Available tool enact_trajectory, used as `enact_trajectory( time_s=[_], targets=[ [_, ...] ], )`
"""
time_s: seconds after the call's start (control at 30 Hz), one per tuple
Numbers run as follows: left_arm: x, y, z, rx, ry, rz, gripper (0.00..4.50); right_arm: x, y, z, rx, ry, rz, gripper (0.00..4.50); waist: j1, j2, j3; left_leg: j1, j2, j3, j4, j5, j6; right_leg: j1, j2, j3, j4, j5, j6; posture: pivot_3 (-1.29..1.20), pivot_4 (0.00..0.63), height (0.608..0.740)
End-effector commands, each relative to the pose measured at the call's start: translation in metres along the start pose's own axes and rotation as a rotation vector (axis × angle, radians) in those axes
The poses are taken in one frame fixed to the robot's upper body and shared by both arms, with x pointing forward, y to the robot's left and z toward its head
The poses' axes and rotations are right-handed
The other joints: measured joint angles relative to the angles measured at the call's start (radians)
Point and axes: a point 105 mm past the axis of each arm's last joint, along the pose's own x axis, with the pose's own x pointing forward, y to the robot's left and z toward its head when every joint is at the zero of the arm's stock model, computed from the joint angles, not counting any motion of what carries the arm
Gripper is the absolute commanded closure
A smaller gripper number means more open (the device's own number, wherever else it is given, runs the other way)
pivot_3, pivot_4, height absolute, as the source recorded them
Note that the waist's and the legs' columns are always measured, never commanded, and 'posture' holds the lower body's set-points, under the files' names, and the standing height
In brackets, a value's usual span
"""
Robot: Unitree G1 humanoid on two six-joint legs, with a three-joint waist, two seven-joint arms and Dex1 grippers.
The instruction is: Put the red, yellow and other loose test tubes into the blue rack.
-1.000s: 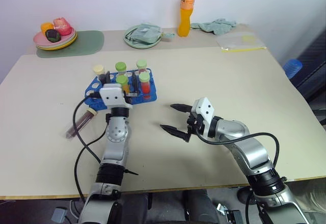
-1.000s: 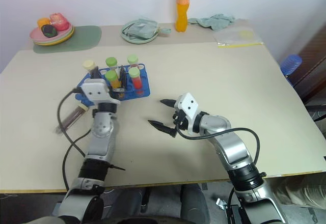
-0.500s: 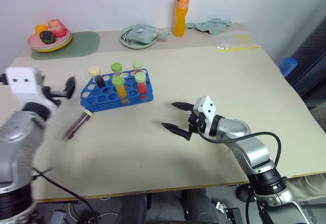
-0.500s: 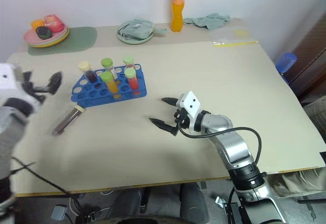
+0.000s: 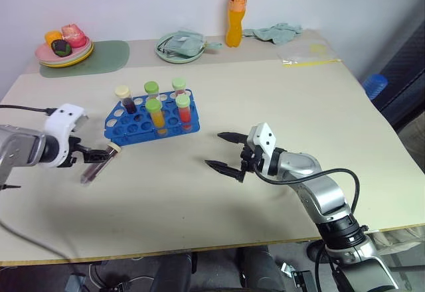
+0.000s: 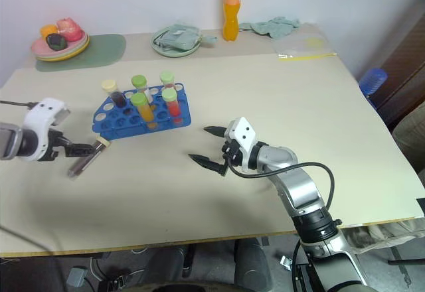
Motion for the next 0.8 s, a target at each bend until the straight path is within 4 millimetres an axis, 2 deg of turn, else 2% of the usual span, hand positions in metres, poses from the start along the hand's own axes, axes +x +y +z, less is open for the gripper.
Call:
enact_trajectory(
  time_s=[0.03, 0.13, 0.33, 0.47, 0.53, 0.6, 0.67, 0.73, 0.8],
  targets=[
    [0.009, 0.004, 0.0, 0.071, 0.055, 0.008, 0.06, -0.001, 0.003, 0.013, -0.044, -0.046, -0.007, 0.0, -0.001, 0.0, 0.0, 0.0, 0.0, 0.0, 0.0, 0.0, 0.0, 0.0, 0.0, 0.0, 0.0, 0.0, 0.0, 0.0, 0.15, 0.74],
    [0.014, 0.005, 0.004, 0.103, 0.079, 0.004, 0.84, -0.002, 0.005, 0.012, -0.042, -0.046, -0.016, 0.0, 0.0, 0.0, 0.0, 0.0, 0.0, 0.0, 0.001, 0.0, 0.0, 0.0, 0.0, 0.0, 0.0, 0.0, 0.0, 0.0, 0.15, 0.74],
    [0.009, 0.0, -0.004, 0.187, 0.108, -0.046, 3.71, -0.003, 0.007, 0.012, -0.042, -0.045, -0.025, 0.0, -0.002, 0.0, 0.0, -0.001, 0.0, 0.0, 0.001, 0.0, 0.0, 0.0, 0.0, 0.0, 0.001, 0.0, 0.0, 0.0, 0.15, 0.74],
    [-0.005, -0.006, -0.016, 0.323, 0.031, -0.106, 3.71, -0.004, 0.006, 0.013, -0.044, -0.044, -0.028, 0.0, -0.017, 0.0, 0.0, -0.001, 0.001, 0.001, 0.0, 0.0, 0.0, -0.001, -0.001, 0.001, 0.001, 0.0, 0.0, 0.0, 0.15, 0.74],
    [-0.015, -0.018, -0.015, 0.4, -0.135, -0.171, 3.71, -0.005, 0.006, 0.012, -0.044, -0.04, -0.028, 0.0, -0.023, 0.0, 0.0, -0.001, 0.001, 0.0, -0.001, 0.0, 0.0, -0.002, -0.001, 0.001, 0.001, 0.0, 0.0, 0.0, 0.15, 0.74],
    [-0.026, -0.026, -0.023, 0.457, -0.244, -0.202, 3.71, -0.005, 0.006, 0.011, -0.043, -0.037, -0.023, 0.0, -0.023, 0.0, 0.0, 0.0, 0.004, -0.001, -0.001, 0.0, 0.001, -0.003, -0.003, 0.002, 0.001, -0.001, -0.001, 0.0, 0.15, 0.74],
    [-0.039, -0.037, -0.008, 0.479, -0.524, -0.123, 3.71, -0.003, 0.007, 0.011, -0.039, -0.035, -0.007, 0.0, -0.018, 0.003, 0.0, -0.001, 0.005, -0.001, -0.001, 0.0, 0.001, -0.002, -0.003, 0.001, 0.0, -0.001, -0.001, 0.0, 0.15, 0.74],
    [-0.048, -0.038, 0.001, 0.4, -0.682, -0.039, 3.71, -0.001, 0.008, 0.01, -0.037, -0.033, 0.005, 0.0, 0.003, 0.0, 0.0, -0.001, 0.004, -0.001, 0.0, -0.001, 0.001, -0.001, -0.004, 0.001, -0.001, -0.001, -0.001, 0.0, 0.15, 0.74],
    [-0.058, -0.035, 0.025, 0.247, -0.912, 0.073, 3.71, 0.001, 0.008, 0.011, -0.041, -0.034, 0.017, 0.0, 0.011, -0.001, -0.001, -0.001, 0.004, -0.001, 0.002, -0.001, 0.001, 0.0, -0.003, -0.001, 0.0, -0.001, -0.001, 0.0, 0.15, 0.74]
  ],
)
